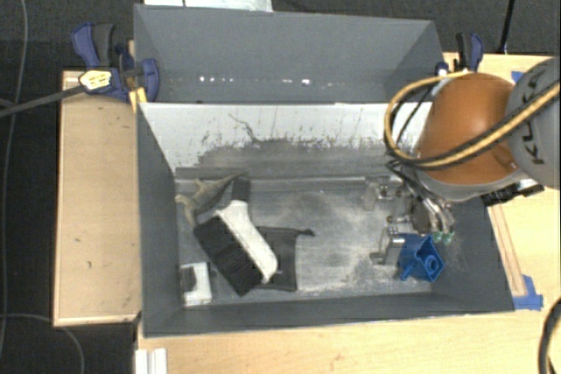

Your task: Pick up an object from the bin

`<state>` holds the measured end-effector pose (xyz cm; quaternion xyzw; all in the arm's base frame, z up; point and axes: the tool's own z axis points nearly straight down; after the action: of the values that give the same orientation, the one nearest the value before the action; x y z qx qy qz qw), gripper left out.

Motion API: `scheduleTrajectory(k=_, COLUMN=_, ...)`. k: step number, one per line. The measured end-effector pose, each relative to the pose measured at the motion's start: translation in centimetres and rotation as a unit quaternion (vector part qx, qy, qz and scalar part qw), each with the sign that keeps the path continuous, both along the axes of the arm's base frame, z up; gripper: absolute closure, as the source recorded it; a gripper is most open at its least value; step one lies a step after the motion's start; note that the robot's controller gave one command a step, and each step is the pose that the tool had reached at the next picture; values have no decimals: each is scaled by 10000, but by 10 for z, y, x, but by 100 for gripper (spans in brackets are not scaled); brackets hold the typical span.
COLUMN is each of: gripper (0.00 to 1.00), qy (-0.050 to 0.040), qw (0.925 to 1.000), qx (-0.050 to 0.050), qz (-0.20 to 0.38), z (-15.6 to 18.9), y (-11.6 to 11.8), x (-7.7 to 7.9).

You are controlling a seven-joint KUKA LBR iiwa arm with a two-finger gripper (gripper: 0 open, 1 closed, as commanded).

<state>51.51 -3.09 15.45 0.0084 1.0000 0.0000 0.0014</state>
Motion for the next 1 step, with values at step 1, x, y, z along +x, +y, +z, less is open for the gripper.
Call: scheduleTrajectory(k=1, gripper=0, qy=2, qw=9985, qx=0, qz=540, z=-45, y=-53, x=-6)
